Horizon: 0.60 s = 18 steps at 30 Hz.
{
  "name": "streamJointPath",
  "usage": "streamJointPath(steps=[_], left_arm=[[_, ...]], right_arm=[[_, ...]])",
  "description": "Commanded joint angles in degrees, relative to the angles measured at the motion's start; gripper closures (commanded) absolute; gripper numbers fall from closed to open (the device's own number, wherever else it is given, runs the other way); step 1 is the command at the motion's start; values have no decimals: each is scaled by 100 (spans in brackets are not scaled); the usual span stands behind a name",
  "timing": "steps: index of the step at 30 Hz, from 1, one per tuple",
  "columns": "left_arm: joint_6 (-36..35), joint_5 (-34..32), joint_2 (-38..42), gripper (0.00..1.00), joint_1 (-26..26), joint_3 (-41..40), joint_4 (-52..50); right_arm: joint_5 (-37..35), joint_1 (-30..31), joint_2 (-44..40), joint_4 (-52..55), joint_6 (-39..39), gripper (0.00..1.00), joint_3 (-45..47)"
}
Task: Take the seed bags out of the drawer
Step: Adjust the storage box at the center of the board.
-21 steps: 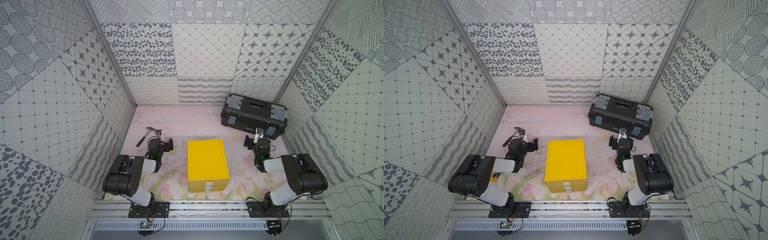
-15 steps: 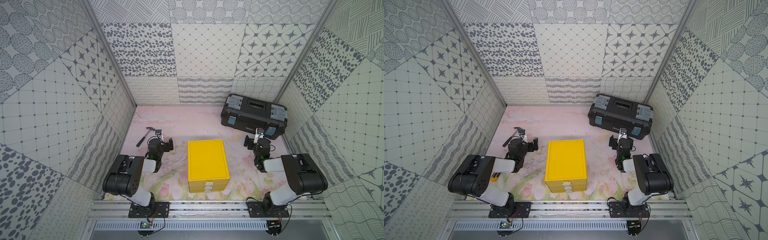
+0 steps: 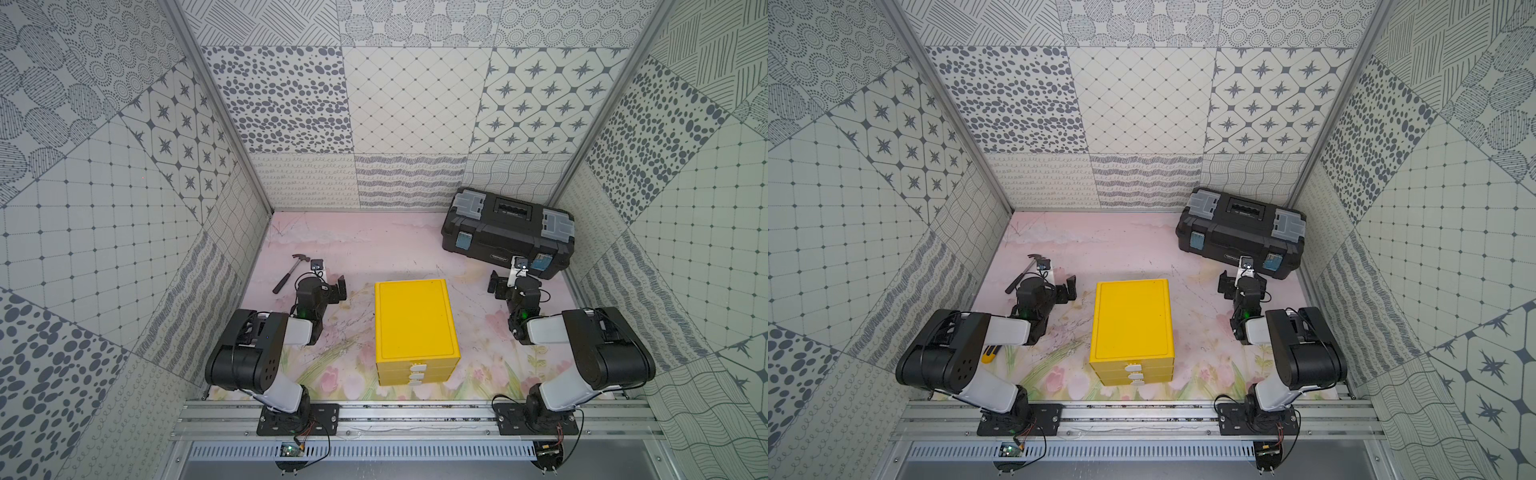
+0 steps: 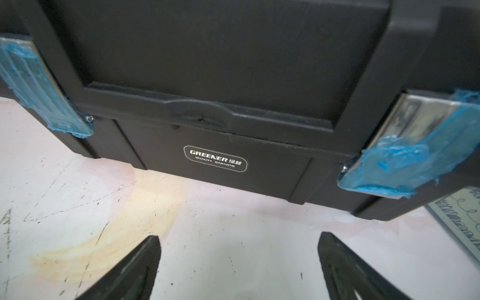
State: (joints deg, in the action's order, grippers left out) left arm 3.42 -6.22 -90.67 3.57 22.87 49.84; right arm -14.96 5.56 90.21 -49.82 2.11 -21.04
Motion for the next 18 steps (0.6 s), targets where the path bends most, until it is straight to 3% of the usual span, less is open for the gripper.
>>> streamJointPath(steps=[1, 12, 18], left_arm=[[-23, 77, 46, 1, -50, 55, -124], [-5, 139, 97, 1, -137, 136, -245], [936, -897, 736, 1, -135, 1934, -4097]], right_arm=[[3, 15, -92, -124, 9, 1, -107], [311, -181, -162, -50, 129, 1, -150], [-469, -152, -1796, 2071, 738, 1, -524]])
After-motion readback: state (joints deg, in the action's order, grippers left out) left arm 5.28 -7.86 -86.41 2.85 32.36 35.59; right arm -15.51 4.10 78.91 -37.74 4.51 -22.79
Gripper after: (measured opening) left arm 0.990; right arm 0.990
